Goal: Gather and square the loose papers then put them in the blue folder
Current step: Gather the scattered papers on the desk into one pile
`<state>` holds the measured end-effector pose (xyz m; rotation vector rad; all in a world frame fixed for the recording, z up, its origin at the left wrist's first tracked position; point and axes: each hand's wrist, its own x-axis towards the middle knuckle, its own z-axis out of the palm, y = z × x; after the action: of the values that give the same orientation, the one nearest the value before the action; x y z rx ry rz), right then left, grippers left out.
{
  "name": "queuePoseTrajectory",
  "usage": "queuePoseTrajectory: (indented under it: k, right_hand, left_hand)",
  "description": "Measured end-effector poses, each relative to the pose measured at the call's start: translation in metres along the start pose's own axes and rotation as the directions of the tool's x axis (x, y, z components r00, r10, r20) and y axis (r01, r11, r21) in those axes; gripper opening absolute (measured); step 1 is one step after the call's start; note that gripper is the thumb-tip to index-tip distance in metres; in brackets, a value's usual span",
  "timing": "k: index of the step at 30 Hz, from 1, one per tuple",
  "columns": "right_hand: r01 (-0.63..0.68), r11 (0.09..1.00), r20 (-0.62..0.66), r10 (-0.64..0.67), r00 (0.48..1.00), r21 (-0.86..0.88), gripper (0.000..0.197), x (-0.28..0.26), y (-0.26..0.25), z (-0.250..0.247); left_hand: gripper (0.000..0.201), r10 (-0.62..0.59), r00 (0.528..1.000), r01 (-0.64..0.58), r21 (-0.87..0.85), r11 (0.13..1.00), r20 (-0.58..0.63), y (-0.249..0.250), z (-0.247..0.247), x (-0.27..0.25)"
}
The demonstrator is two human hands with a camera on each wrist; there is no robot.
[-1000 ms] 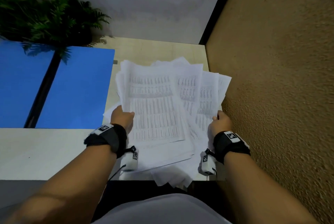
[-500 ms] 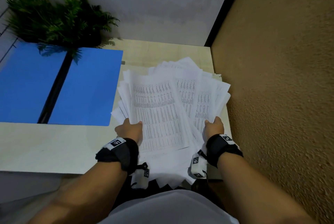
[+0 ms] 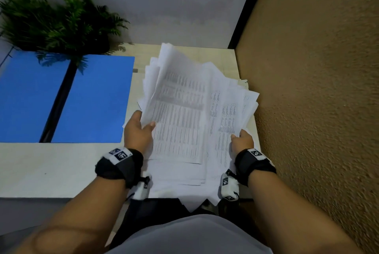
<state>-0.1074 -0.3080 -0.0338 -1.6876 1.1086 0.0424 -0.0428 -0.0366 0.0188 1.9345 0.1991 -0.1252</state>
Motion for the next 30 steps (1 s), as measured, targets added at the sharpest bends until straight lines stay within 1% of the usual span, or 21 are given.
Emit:
queuePoseTrajectory:
  k: [2, 4, 6, 8, 9, 10, 12, 14, 16, 19, 20, 21, 22, 23, 24, 25, 26, 27, 28, 29, 30]
  right_hand:
    - [-0.004, 1.0, 0.006, 0.004, 1.0, 0.025, 0.037, 0.008, 0.002, -0.001]
    - [-0.024, 0.998, 0.026, 0.022, 0.999, 0.05, 0.037, 0.012, 0.005, 0.0]
    - [-0.039, 0.999, 0.064, 0.038, 0.997, 0.011, 0.033, 0.005, -0.001, -0.004]
    - [-0.055, 0.998, 0.083, 0.057, 0.995, -0.02, 0.022, 0.001, -0.007, -0.01]
    - [-0.065, 0.998, 0.089, 0.066, 0.994, -0.012, 0.02, 0.0, -0.01, -0.012]
    - [-0.07, 0.998, 0.087, 0.07, 0.994, 0.005, 0.023, -0.002, -0.012, -0.012]
    - [-0.054, 0.998, 0.051, 0.055, 0.997, -0.015, 0.037, -0.007, -0.018, -0.012]
    - [-0.008, 1.0, 0.022, 0.008, 1.0, -0.017, 0.041, -0.007, -0.015, -0.01]
    - [0.007, 1.0, 0.002, -0.007, 1.0, 0.012, 0.035, -0.006, -0.013, -0.008]
    - [-0.052, 0.985, 0.079, 0.04, 0.996, 0.162, 0.024, -0.001, -0.014, -0.006]
    - [-0.101, 0.97, 0.114, 0.077, 0.99, 0.22, 0.032, -0.001, -0.015, -0.005]
    - [-0.176, 0.948, 0.17, 0.134, 0.976, 0.267, 0.046, -0.002, -0.017, -0.005]
    - [-0.245, 0.923, 0.219, 0.184, 0.958, 0.296, 0.07, 0.0, -0.016, -0.003]
    - [-0.274, 0.906, 0.271, 0.189, 0.944, 0.323, 0.09, 0.002, -0.014, -0.003]
    - [-0.28, 0.899, 0.316, 0.172, 0.933, 0.338, 0.1, 0.004, -0.013, -0.003]
    - [-0.275, 0.892, 0.344, 0.147, 0.927, 0.359, 0.103, 0.003, -0.011, -0.005]
    - [-0.274, 0.887, 0.365, 0.132, 0.922, 0.371, 0.102, 0.001, -0.011, -0.007]
    - [-0.267, 0.886, 0.373, 0.118, 0.92, 0.38, 0.097, -0.003, -0.012, -0.01]
    - [-0.219, 0.903, 0.351, 0.082, 0.933, 0.371, 0.086, -0.004, -0.012, -0.013]
    - [-0.16, 0.927, 0.312, 0.049, 0.949, 0.34, 0.068, -0.002, -0.008, -0.014]
    - [-0.119, 0.948, 0.262, 0.04, 0.964, 0.294, 0.05, -0.001, -0.005, -0.015]
  left_hand:
    - [0.022, 0.038, 0.995, -0.041, 0.035, 0.999, 0.094, 0.003, 0.008, 0.023]
    - [0.021, 0.026, 0.985, -0.047, 0.125, 0.991, 0.169, 0.0, 0.02, 0.045]
    - [0.027, -0.06, 0.977, 0.002, 0.272, 0.962, 0.205, -0.009, 0.035, 0.062]
    - [0.049, -0.188, 0.956, 0.067, 0.456, 0.887, 0.226, -0.016, 0.049, 0.071]
    - [0.058, -0.231, 0.948, 0.094, 0.498, 0.862, 0.221, -0.017, 0.054, 0.072]
    - [0.06, -0.248, 0.943, 0.113, 0.486, 0.867, 0.223, -0.017, 0.059, 0.073]
    - [0.047, -0.188, 0.952, 0.096, 0.348, 0.933, 0.24, -0.017, 0.067, 0.068]
    - [0.035, -0.127, 0.958, 0.059, 0.253, 0.966, 0.259, -0.019, 0.069, 0.059]
    - [0.038, -0.116, 0.95, 0.061, 0.191, 0.98, 0.29, -0.022, 0.069, 0.05]
    - [0.052, -0.166, 0.912, 0.086, 0.222, 0.971, 0.374, -0.028, 0.071, 0.032]
    - [0.061, -0.182, 0.903, 0.097, 0.229, 0.969, 0.389, -0.03, 0.073, 0.025]
    - [0.068, -0.201, 0.895, 0.115, 0.231, 0.966, 0.398, -0.03, 0.076, 0.02]
    - [0.071, -0.217, 0.884, 0.126, 0.237, 0.963, 0.415, -0.031, 0.078, 0.016]
    - [0.069, -0.231, 0.867, 0.12, 0.264, 0.957, 0.443, -0.032, 0.081, 0.015]
    - [0.064, -0.245, 0.847, 0.109, 0.299, 0.948, 0.471, -0.033, 0.082, 0.014]
    - [0.058, -0.258, 0.843, 0.105, 0.327, 0.939, 0.473, -0.034, 0.082, 0.014]
    - [0.052, -0.262, 0.863, 0.113, 0.341, 0.933, 0.432, -0.034, 0.082, 0.014]
    - [0.049, -0.258, 0.905, 0.13, 0.358, 0.925, 0.338, -0.033, 0.079, 0.014]
    - [0.05, -0.247, 0.947, 0.161, 0.365, 0.917, 0.204, -0.034, 0.074, 0.015]
    - [0.054, -0.263, 0.963, 0.221, 0.378, 0.899, 0.063, -0.035, 0.069, 0.016]
    - [0.059, -0.291, 0.955, 0.289, 0.394, 0.873, -0.056, -0.036, 0.063, 0.017]
